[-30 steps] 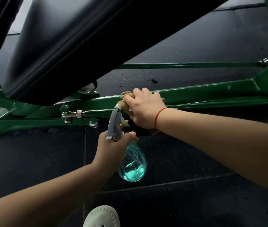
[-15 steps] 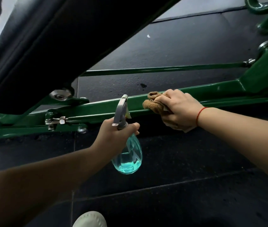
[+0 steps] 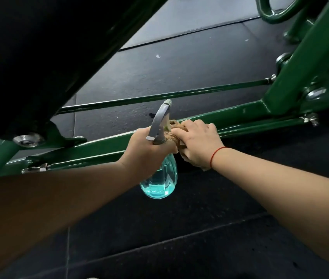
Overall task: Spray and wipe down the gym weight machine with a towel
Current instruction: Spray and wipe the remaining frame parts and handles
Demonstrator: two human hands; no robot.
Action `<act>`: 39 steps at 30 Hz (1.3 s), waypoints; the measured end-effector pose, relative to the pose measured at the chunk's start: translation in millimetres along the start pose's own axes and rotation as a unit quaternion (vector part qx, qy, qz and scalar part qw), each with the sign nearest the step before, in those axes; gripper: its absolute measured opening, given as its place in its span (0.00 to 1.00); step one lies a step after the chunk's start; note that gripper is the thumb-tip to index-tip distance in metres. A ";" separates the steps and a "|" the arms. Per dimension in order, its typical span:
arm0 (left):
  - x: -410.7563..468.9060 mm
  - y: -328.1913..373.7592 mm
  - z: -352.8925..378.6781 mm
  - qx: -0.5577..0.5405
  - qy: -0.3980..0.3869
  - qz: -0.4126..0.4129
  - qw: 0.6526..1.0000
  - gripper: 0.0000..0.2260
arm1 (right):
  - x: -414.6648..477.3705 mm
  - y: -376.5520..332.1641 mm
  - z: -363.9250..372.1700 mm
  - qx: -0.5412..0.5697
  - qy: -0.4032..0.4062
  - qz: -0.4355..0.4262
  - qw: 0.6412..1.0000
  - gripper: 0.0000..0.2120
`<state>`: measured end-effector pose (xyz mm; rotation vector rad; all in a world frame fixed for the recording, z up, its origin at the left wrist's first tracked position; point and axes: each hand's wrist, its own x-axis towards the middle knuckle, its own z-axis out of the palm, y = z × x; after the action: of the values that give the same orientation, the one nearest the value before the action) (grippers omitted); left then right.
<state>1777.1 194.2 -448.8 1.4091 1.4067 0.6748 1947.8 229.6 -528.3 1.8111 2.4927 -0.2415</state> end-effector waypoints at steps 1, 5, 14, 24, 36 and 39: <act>1.3 1.9 2.1 0.010 0.004 -0.004 1.000 0.07 | -3.6 7.8 2.3 0.005 0.006 0.007 1.000 0.26; 6.5 7.6 11.8 0.037 0.011 -0.022 0.999 0.13 | -20.0 39.5 11.5 0.018 0.035 0.030 0.999 0.26; 29.7 -10.3 40.3 0.047 0.010 -0.032 0.998 0.09 | -54.9 130.1 22.7 0.008 0.039 0.211 0.977 0.27; 36.1 -14.3 52.1 0.052 0.024 -0.056 0.997 0.08 | -22.7 79.2 -5.3 0.039 -0.016 0.174 0.984 0.24; 50.5 -16.5 83.8 0.070 0.021 -0.093 0.993 0.07 | -29.5 94.5 21.4 0.018 0.063 0.089 0.994 0.30; 50.4 -17.4 84.3 0.081 0.018 -0.108 0.991 0.08 | -39.9 131.7 26.7 -0.001 0.058 0.150 0.987 0.33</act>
<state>1854.7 217.9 -506.9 1.3474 1.6459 0.4571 2083.9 227.6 -562.0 2.2233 2.2427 -0.1214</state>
